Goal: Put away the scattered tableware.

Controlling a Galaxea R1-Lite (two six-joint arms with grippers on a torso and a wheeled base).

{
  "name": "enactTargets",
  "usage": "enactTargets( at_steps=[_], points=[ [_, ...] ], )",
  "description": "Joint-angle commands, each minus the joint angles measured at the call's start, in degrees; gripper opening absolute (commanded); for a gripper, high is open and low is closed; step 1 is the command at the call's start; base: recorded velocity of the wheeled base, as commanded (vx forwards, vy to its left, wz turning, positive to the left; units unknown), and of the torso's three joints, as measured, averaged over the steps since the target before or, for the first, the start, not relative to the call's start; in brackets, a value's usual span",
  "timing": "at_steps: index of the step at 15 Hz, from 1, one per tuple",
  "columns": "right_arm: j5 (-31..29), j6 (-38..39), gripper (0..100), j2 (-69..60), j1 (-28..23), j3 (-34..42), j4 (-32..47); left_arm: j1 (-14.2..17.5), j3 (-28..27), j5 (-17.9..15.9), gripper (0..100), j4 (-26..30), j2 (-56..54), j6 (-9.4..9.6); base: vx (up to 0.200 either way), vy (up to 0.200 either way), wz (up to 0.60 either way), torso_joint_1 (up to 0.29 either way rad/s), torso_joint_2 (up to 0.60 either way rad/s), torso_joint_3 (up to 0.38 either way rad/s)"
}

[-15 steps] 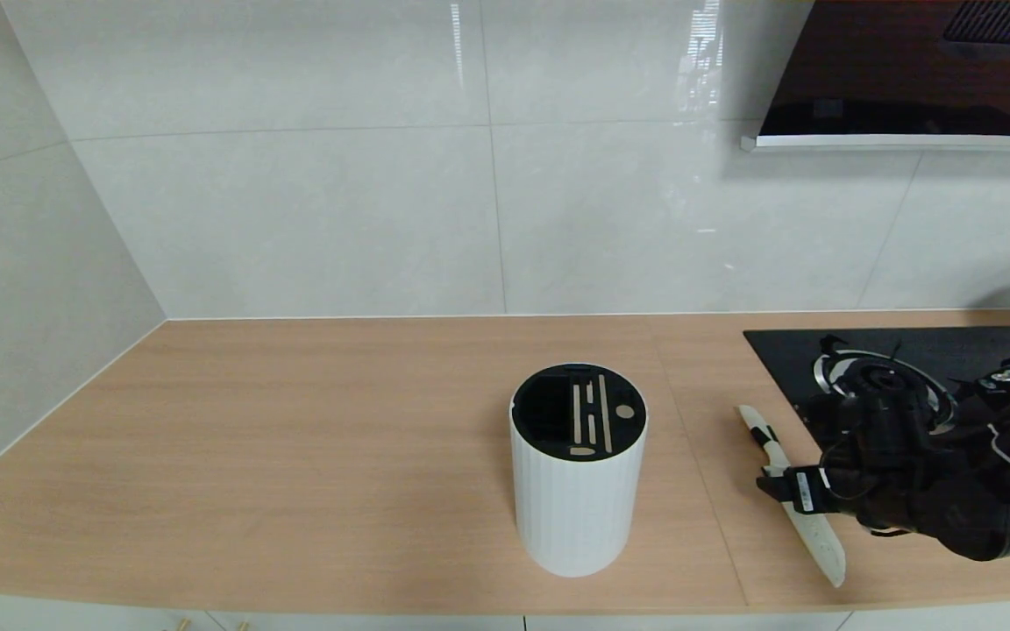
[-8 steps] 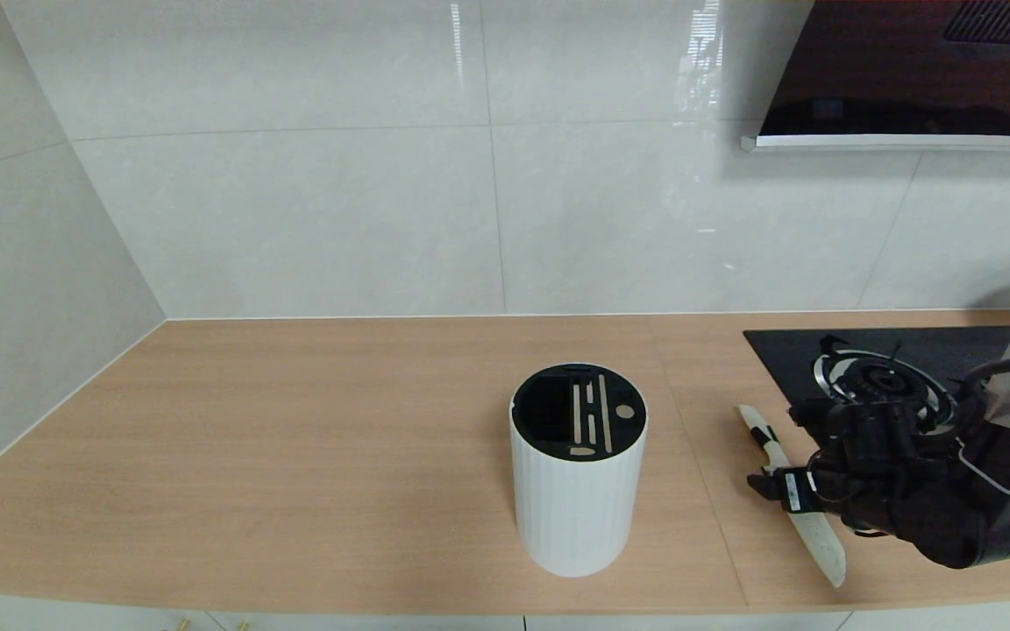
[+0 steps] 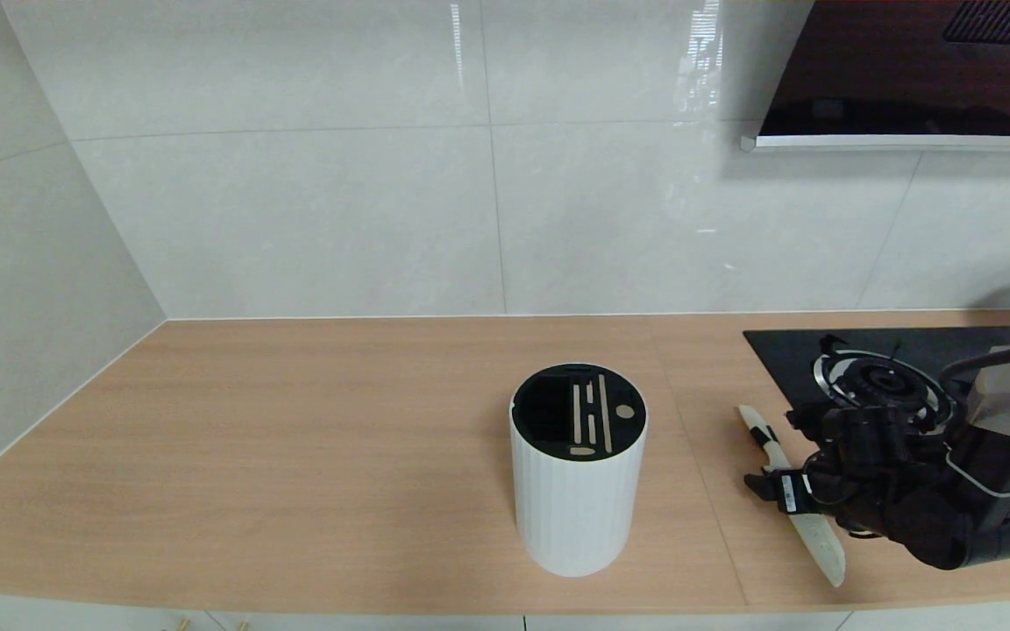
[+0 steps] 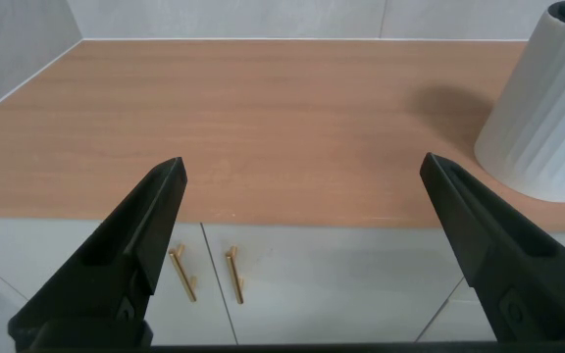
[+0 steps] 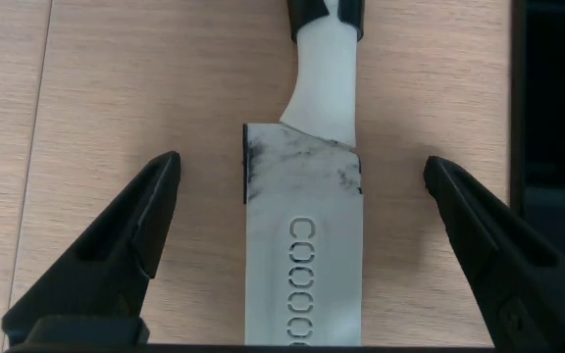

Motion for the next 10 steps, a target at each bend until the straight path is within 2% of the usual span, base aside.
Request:
enactTargets(
  at_steps=[1,2,3,10],
  points=[
    [0.05,-0.09,100,0.31,-0.17,-0.26,0.13,0.01,0.0,0.02,100,-0.02,0.0,-0.04,0.0,0.0,0.0,0.0,0.0,0.0],
    [0.05,0.0,100,0.66,-0.26,-0.43,0.13,0.01,0.0,0.02,100,-0.02,0.0,-0.04,0.0,0.0,0.0,0.0,0.0,0.0],
    [-0.12,-0.09,0,0.83,-0.26,-0.43,0.13,0.01,0.0,0.02,100,-0.02,0.0,-0.04,0.0,0.0,0.0,0.0,0.0,0.0],
    [-0.3,-0.09,0,1.27,-0.26,-0.35,0.13,0.01,0.0,0.02,100,-0.02,0.0,-0.04,0.0,0.0,0.0,0.0,0.0,0.0]
  ],
)
